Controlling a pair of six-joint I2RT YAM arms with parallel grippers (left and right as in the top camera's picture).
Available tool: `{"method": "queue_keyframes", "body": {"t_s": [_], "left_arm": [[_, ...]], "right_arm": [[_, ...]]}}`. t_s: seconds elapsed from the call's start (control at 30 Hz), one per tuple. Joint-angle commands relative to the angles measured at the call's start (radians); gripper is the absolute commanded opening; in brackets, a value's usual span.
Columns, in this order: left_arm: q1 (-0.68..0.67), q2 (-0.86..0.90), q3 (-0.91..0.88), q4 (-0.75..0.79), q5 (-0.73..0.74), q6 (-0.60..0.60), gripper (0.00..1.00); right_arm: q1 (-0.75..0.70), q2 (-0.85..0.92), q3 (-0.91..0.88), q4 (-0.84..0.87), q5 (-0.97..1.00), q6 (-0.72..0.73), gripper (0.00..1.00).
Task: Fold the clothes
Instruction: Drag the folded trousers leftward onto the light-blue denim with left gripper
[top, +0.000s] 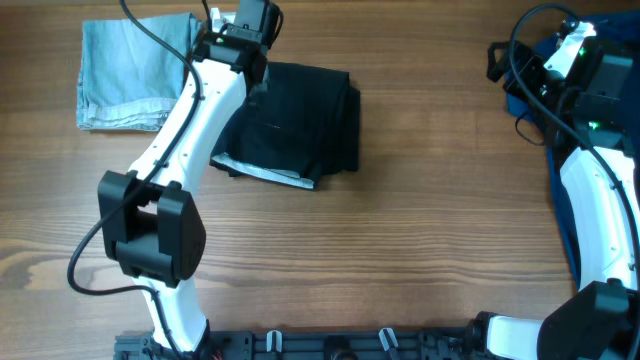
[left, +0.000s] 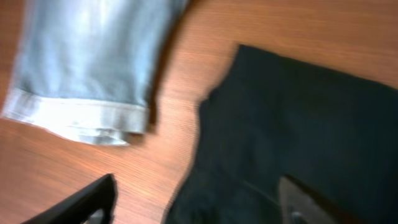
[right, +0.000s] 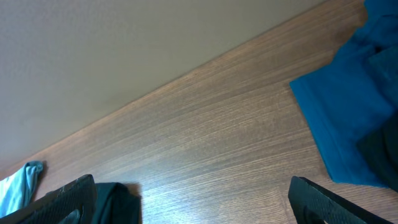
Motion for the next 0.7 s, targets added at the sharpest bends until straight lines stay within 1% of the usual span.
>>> {"method": "queue_keyframes", "body": {"t_s": [0.0, 0.13, 0.23, 0.37, 0.47, 0.53, 0.67], "left_arm": [[0.062, 0.003, 0.004, -0.082, 0.282, 0.091, 1.00], [0.160, 0.037, 0.004, -0.170, 0.509, 0.185, 1.00], [0.208, 0.076, 0.003, -0.190, 0.601, 0.213, 1.00], [0.230, 0.146, 0.003, -0.187, 0.607, 0.213, 0.99], [0.229, 0.198, 0.003, -0.173, 0.607, 0.235, 0.96], [0.230, 0.237, 0.003, -0.169, 0.606, 0.235, 0.92], [0.230, 0.291, -0.003, -0.187, 0.603, 0.235, 0.93]], "right_arm": [[0.000, 0.008, 0.001, 0.003, 0.006, 0.003, 1.00], [0.000, 0.008, 0.001, 0.003, 0.006, 0.003, 1.00], [0.000, 0.008, 0.001, 0.003, 0.006, 0.003, 1.00], [0.000, 0.008, 0.001, 0.003, 0.006, 0.003, 1.00], [0.000, 0.008, 0.001, 0.003, 0.006, 0.004, 1.00], [0.000, 0.008, 0.001, 0.003, 0.006, 0.003, 1.00], [0.000, 0.008, 0.001, 0.003, 0.006, 0.003, 1.00]]}}
